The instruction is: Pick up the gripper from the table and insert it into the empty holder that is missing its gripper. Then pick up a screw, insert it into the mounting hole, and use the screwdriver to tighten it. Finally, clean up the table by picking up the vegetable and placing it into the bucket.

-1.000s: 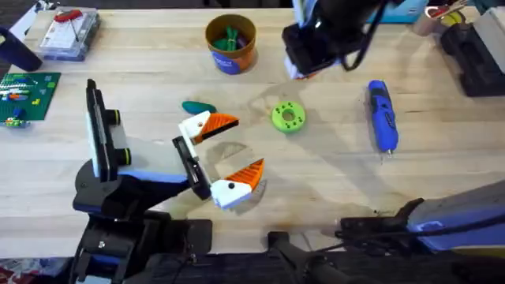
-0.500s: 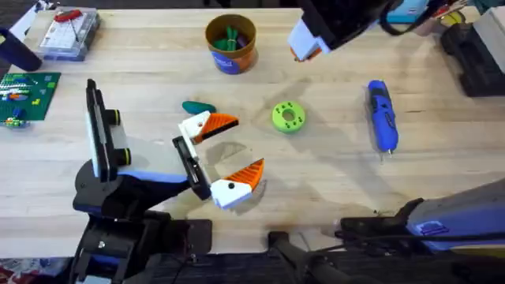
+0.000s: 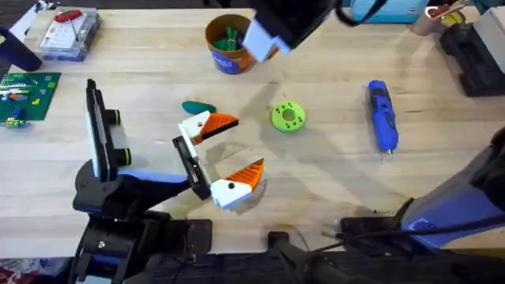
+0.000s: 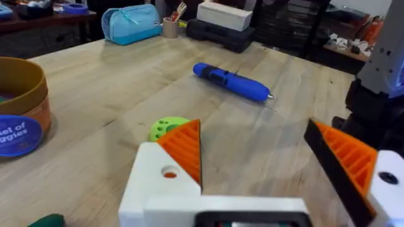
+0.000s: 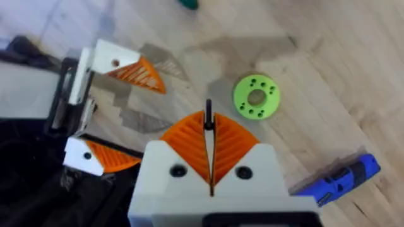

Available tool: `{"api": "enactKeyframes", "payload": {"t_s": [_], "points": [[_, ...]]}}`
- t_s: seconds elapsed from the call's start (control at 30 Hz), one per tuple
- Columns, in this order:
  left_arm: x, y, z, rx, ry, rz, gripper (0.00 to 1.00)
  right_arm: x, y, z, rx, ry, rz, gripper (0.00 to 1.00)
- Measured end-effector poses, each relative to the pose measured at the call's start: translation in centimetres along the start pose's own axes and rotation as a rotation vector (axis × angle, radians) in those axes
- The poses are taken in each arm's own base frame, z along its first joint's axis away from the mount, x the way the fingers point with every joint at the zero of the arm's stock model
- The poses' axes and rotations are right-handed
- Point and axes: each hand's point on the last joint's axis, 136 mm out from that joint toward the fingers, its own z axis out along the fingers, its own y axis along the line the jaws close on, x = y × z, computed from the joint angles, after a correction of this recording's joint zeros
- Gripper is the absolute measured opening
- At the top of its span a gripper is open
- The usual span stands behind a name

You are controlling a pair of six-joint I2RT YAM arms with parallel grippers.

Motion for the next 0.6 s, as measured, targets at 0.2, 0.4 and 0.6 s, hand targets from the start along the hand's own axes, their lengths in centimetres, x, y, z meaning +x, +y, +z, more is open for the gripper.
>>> {"api": "enactKeyframes", "payload": {"t_s": [0.2, 0.4, 0.6], "points": [[0.0, 0.0, 0.0, 0.0, 0.0, 0.0, 0.99, 0.1, 3.9, 0.8, -0.046, 0.02, -0.161, 0.003], [0.0, 0.0, 0.0, 0.0, 0.0, 0.0, 0.99, 0.5, 7.0, 1.6, -0.078, 0.041, -0.322, 0.003], [0.0, 0.0, 0.0, 0.0, 0.0, 0.0, 0.99, 0.6, 8.7, 2.6, -0.095, 0.059, -0.443, 0.003]]}}
